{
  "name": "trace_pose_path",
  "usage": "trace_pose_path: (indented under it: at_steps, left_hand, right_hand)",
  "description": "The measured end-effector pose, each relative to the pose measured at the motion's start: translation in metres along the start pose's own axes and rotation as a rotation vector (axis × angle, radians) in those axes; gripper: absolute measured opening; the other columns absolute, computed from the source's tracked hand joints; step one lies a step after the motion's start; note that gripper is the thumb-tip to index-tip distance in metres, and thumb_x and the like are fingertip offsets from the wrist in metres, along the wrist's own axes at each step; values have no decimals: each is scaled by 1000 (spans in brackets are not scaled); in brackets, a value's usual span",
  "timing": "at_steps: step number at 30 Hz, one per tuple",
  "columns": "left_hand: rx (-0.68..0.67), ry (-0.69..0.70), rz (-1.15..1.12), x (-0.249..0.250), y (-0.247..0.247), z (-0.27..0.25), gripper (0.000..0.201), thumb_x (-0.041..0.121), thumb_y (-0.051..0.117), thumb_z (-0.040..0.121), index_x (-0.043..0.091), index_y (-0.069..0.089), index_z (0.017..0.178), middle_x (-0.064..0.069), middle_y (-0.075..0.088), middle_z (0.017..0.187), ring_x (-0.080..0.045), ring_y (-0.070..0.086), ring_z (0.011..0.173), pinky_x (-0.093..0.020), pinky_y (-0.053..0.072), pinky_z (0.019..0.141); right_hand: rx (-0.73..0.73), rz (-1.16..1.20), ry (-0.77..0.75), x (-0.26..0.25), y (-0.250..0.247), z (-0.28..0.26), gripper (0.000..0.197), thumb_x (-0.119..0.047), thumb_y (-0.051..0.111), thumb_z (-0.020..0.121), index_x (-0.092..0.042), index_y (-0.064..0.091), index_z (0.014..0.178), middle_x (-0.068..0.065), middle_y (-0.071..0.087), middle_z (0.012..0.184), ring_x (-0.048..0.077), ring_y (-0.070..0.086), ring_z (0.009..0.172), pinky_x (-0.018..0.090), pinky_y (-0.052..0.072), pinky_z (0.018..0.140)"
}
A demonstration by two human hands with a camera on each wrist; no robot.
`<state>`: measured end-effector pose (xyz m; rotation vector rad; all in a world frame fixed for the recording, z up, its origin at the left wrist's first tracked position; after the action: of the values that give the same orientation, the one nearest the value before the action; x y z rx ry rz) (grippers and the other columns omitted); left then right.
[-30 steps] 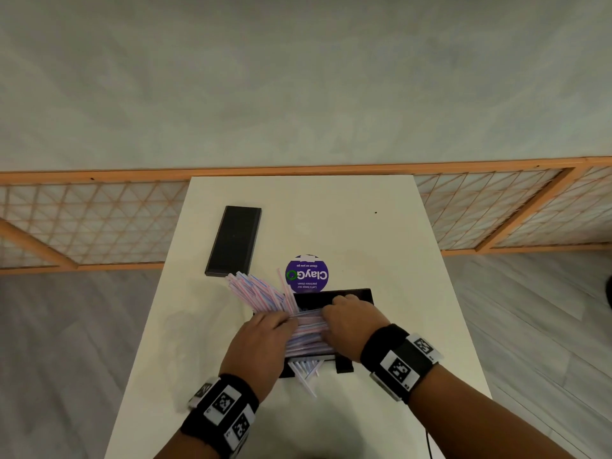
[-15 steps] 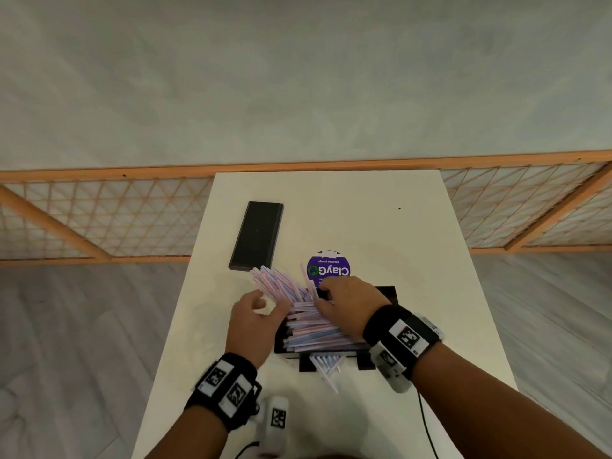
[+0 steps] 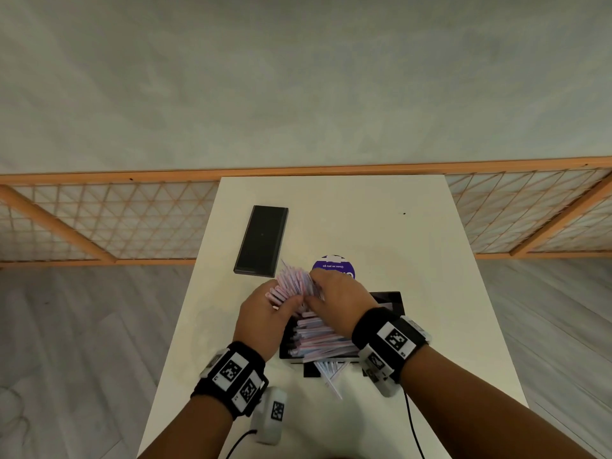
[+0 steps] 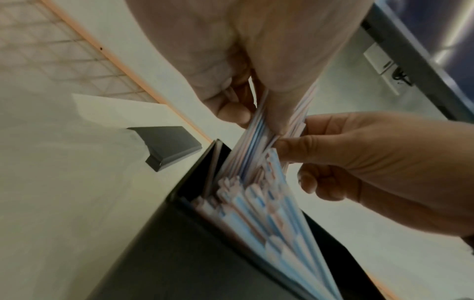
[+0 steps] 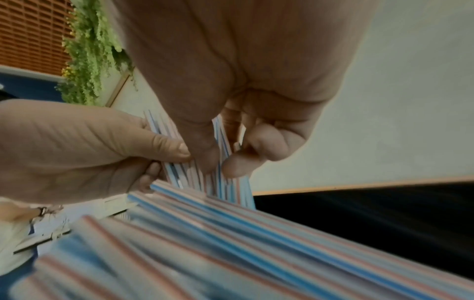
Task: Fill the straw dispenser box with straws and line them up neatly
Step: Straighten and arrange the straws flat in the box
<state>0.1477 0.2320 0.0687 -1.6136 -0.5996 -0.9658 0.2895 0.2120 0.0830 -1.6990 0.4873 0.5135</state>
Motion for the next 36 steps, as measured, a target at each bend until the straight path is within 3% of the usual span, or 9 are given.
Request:
trace_pose_path:
  at_steps: [6,13,18,21,24,27,31,34,36]
  left_hand:
    - [-93,-17,-100,13,-1,6,64,25,81,87,31,44,139,17,70,112,9,65,99,-5,47,81]
    - [-171,170,-93,64,-8,1,37,19,81,85,43,69,110,16,74,102,-6,70,95,-21,53,84]
    - [-207,221,-96,80,-2,-2,34,25,81,84,52,69,101,17,74,97,-6,70,91,-14,51,79]
    - [-145,152,-125,70,-1,2,33,50,68,72,34,76,99,17,75,91,-6,69,83,-23,53,83]
    - [-164,90,-178,60,4,4,13,44,72,77,49,73,90,13,76,91,-6,72,86,-21,55,79]
    - [-127,72,-211,54,2,5,13,39,78,84,35,74,96,6,77,93,-9,72,88,-21,56,77]
    - [-52,-3,-147,30,-3,6,38,35,82,85,15,66,112,7,72,99,-3,70,90,-20,55,80]
    - [-97,-12,-152,33,1,2,42,38,81,84,27,66,121,11,74,104,-1,69,97,-18,53,85]
    - [-145,3,-170,44,4,0,17,26,80,88,30,73,103,9,76,92,-5,71,88,-21,53,81]
  right_hand:
    - [51,76,-117,-11,-19,-5,22,-18,58,97,-22,42,81,-11,43,74,5,41,65,25,28,59]
    - [92,129,-144,-22,-46,-13,13,-20,56,98,-21,46,89,-12,46,78,3,45,67,18,30,61]
    - [71,211,-161,-31,-60,-19,6,-23,59,94,-22,53,96,-12,52,82,3,51,70,17,34,63]
    - [27,360,-154,-34,-60,-22,24,-18,57,94,-25,54,117,-10,63,93,6,60,75,21,48,67]
    - [20,480,-156,-33,-59,-21,40,-12,54,96,-31,53,131,-10,69,107,12,69,85,32,59,77]
    - [121,517,-162,-25,-69,-19,33,-12,55,95,-30,62,122,-9,72,107,15,70,87,39,60,82]
    - [199,459,-108,-7,-76,-18,28,-13,57,97,-30,64,118,-13,70,105,10,65,73,33,59,74]
    - [127,383,-86,-3,-62,-16,22,-14,57,96,-24,67,113,-16,68,96,-3,64,84,23,53,76]
    - [96,323,-118,-11,-54,-17,17,-15,55,98,-21,70,104,-16,64,87,-1,60,79,23,47,73]
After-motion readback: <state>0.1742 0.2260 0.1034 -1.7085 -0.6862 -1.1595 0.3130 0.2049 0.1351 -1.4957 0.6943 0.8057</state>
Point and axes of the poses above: each hand's wrist, its own z-axis towards the middle knuckle, its own y-axis out of the palm, x = y × z, the point moved 10 cm from there along z, towards the middle knuckle
